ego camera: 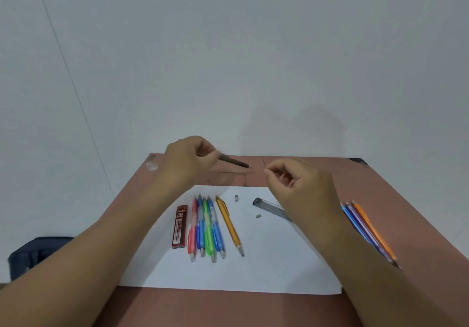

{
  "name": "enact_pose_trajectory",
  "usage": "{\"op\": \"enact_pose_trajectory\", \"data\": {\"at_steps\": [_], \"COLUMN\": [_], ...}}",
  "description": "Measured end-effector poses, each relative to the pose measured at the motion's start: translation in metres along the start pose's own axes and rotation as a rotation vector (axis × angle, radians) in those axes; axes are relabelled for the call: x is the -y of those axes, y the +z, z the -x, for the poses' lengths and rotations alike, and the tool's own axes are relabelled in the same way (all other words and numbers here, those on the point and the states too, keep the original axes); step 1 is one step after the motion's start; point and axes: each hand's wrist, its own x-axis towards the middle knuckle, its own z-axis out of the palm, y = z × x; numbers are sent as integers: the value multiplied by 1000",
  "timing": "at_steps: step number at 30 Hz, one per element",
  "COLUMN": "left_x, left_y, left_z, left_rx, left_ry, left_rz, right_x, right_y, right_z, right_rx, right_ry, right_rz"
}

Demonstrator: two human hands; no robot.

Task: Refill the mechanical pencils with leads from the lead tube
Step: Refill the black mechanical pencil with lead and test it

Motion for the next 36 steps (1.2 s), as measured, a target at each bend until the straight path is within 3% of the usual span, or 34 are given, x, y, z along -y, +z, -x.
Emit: {"op": "enact_pose_trajectory", "data": {"at_steps": [8,15,18,23,27,36], "left_x": [0,-13,-13,-3,-1,-5], "left_y": [1,-4,-3,4,11,18], "left_z": [21,26,29,32,32,37], "left_rx": [-276,-350,-351,-168,-97,-161], "left_ry": [60,-27,55,369,500,609], "left_rz": [415,846,731,256,60,86], "right_x": [12,13,13,17,20,20], "right_y": [-3,-2,-2,-4,-5,-4], "right_z": [2,4,5,8,11,13], "right_rx": [-37,-19,-21,-38,-48,-84], "right_ry": [97,107,97,63,5,-174], "right_rz": [-212,-249,-289,-397,-459,-436]}}
